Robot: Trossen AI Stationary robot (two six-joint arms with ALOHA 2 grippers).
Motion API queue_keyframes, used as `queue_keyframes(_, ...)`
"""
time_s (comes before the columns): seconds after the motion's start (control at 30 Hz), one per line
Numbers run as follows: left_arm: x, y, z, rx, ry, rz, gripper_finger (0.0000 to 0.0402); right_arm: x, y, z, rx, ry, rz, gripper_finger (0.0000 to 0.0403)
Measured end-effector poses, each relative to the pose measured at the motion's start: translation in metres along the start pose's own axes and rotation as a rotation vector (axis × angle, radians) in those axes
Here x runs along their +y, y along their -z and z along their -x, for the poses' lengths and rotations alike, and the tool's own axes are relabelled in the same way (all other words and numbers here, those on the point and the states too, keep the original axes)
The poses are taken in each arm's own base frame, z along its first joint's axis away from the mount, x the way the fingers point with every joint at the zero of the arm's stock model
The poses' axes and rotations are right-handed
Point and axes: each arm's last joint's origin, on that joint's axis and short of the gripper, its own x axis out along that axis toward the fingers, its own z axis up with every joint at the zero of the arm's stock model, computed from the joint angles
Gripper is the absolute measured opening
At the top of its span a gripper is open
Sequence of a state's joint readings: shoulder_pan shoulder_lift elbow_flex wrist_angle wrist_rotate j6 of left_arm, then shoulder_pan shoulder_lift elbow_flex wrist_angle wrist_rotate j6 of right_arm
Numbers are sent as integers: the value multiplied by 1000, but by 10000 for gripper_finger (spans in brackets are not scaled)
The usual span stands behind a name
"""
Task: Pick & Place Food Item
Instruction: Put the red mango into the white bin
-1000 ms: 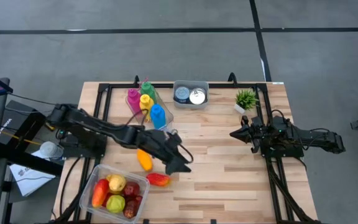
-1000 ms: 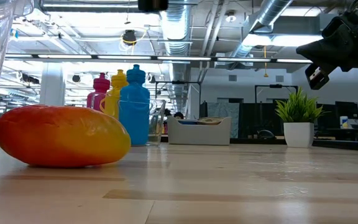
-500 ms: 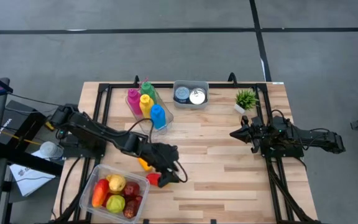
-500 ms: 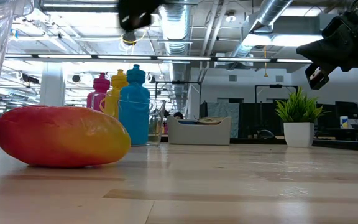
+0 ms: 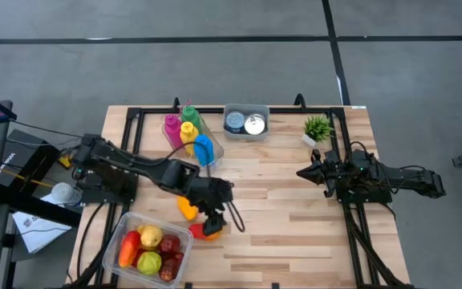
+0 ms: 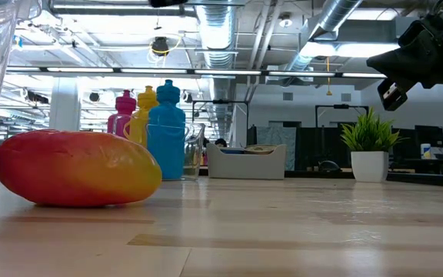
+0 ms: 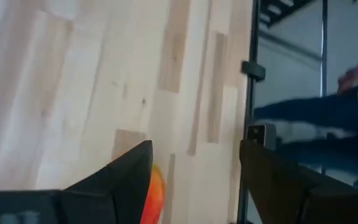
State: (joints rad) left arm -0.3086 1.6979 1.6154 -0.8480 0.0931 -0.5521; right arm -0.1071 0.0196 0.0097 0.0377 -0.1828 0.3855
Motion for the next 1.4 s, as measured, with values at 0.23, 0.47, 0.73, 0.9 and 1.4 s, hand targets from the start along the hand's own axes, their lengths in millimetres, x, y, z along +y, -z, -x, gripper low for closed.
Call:
queue_keyframes(0.23,3,1,-46,204,-83,-34,237,0,0,0,0,0,0,12)
queue_keyframes(0.47,15,17,-87,420,-157,5,271,0,0,0,-3,-1,1,12)
queue_keyframes(0.73,20,22,-109,460,-185,19,276,0,0,0,-1,0,0,12)
queue_keyframes(0.9,26,30,-115,480,-205,55,280,0,0,0,0,0,0,12)
queue_keyframes(1.4,20,61,-136,498,-178,44,282,0,0,0,0,0,0,12)
